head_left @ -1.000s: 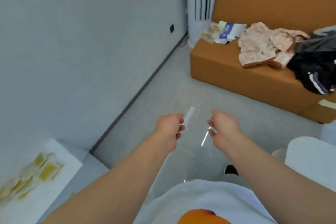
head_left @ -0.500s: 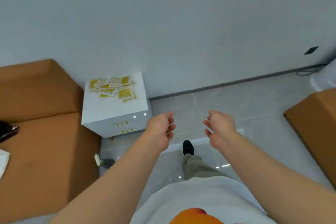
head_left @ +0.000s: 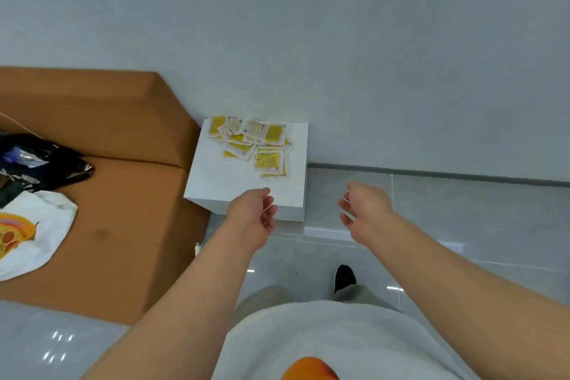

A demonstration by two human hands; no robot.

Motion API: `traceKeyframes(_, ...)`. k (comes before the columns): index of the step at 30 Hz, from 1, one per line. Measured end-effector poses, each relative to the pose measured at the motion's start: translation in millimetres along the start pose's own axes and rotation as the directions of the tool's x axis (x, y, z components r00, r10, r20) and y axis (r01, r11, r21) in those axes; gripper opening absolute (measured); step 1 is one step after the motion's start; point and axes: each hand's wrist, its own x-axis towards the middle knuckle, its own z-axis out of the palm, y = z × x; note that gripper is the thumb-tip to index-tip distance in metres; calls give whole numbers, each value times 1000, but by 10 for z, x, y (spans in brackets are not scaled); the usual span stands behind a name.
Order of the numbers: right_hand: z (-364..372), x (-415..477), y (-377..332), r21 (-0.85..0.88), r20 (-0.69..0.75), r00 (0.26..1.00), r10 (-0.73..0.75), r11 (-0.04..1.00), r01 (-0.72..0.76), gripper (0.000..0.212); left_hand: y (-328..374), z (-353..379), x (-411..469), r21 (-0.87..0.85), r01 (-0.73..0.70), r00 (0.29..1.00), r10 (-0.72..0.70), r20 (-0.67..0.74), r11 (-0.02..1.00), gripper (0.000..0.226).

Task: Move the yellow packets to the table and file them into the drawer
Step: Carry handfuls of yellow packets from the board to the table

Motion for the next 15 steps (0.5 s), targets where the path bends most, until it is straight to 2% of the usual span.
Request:
traceKeyframes(1,176,73,-56,-8,1,1000,23,1000,-23,7,117,-51,103,-24,10,1000,-10,-20,1000,17)
traceKeyframes(3,537,210,-160,-30,13,998,67,997,-67,13,359,-186,338,-31,42,999,-43,-33,999,18)
traceKeyframes(8,1489,712,-318,28,-12,986,165,986,-165,7,1013,-550,1268,11,127,987,-125,-102,992,13)
traceKeyframes(12,2154,1100,-304,54,-104,966,235,971,-231,24,1582,-755,2076,141,208,970,-186,-155,968,16)
traceKeyframes(15,2585,1406,-264,11,-172,944,281,959,-283,37,2048,-806,2582,199,180,973,-146,-177,963,15)
